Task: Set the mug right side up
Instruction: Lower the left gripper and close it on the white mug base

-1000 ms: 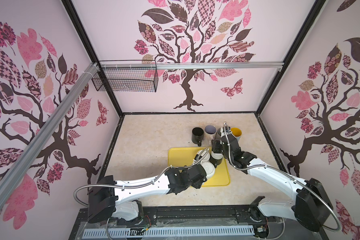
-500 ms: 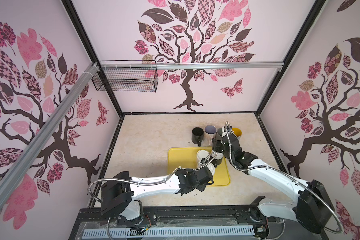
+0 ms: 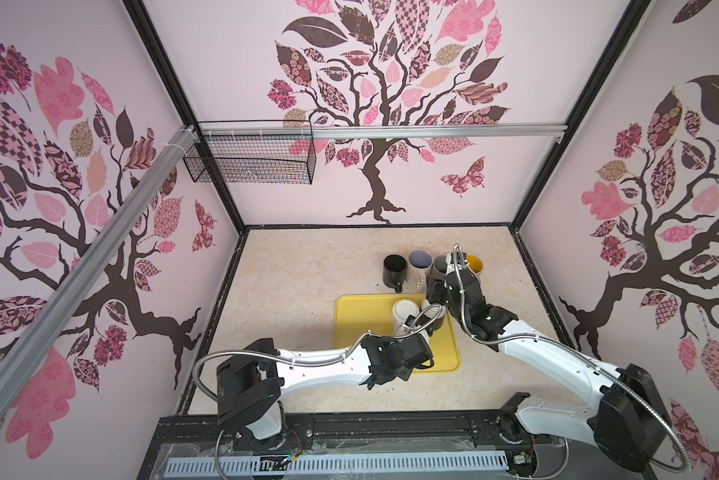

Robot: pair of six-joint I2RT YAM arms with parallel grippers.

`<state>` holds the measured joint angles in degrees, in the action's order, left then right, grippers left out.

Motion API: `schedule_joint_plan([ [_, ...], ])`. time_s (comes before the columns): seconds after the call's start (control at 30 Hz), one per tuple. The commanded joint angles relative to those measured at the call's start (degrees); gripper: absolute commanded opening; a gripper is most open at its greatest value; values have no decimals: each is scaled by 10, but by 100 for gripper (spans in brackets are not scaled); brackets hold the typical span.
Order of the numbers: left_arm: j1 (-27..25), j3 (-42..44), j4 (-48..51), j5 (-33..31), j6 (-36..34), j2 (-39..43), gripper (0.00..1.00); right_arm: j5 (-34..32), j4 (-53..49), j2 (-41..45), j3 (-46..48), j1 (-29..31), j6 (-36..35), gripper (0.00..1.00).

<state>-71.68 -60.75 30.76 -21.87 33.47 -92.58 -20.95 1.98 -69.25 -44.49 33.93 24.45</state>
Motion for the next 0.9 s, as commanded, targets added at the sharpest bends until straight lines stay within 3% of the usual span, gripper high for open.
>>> schedule_joint_plan([
  [0.0,2,-29,12,-13,8,-11,56,-5,2,15,-7,-2,2,58],
  [0.87,15,-61,8,17,-1,-59,39,-10,4,15,-5,-3,2,58],
])
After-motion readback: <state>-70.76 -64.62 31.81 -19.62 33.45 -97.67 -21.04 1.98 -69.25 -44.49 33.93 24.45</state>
